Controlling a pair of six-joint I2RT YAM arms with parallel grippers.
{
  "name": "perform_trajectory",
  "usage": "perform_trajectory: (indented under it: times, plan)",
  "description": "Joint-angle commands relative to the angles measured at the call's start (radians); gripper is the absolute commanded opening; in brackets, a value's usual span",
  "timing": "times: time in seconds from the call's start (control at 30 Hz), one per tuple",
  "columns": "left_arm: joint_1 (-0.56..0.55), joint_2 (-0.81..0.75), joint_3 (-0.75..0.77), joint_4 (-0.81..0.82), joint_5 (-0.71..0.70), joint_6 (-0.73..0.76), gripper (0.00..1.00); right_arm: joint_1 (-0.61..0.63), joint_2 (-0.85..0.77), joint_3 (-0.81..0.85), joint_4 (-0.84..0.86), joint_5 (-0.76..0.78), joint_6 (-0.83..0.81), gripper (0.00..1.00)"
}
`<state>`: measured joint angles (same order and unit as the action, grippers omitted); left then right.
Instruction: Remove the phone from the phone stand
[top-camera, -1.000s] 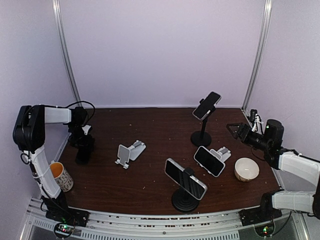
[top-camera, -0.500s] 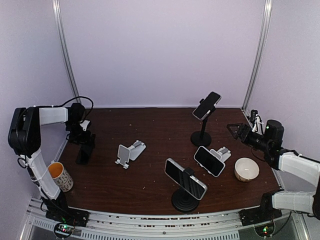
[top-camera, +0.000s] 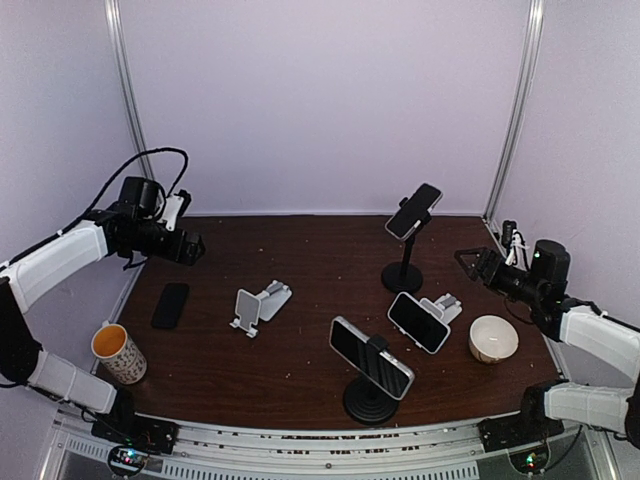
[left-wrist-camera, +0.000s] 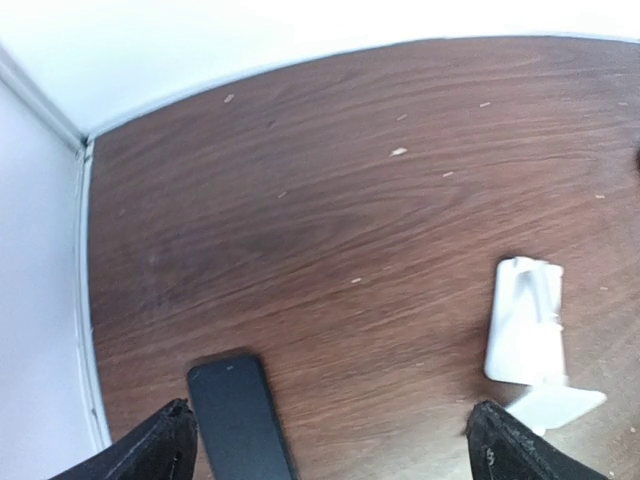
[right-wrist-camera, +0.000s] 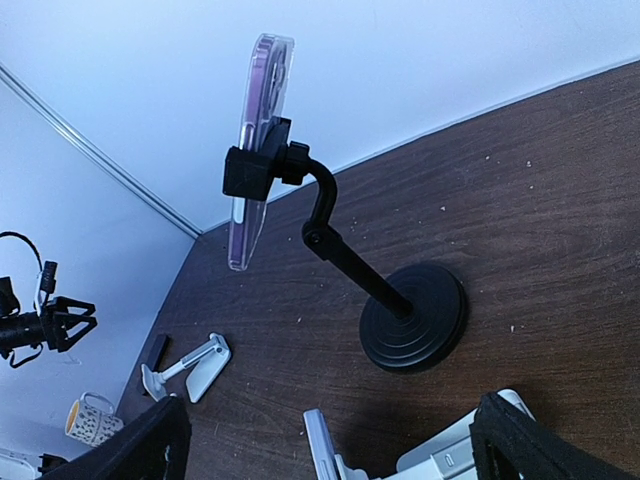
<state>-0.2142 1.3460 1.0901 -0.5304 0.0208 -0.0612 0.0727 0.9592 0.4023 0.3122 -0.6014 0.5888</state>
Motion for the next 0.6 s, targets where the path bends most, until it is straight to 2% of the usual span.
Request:
perform_trajectory:
  times: [0.0,0.23,0.57]
  plan:
    - [-0.065,-0.064,-0.039,0.084,0.059,-0.014,0.98,0.006,-0.023,0.033,-0.033,0.005,-0.02,1.0]
    - [-0.22,-0.075,-0.138,0.168,0.075,-0.042,0.98,0.013,0.008,0.063,-0.037,-0.021,-0.013,1.0]
    - [-0.344,0.022,-0.214,0.274,0.031,-0.101,0.98,0.041,0.038,0.074,-0.027,-0.037,-0.009,1.0]
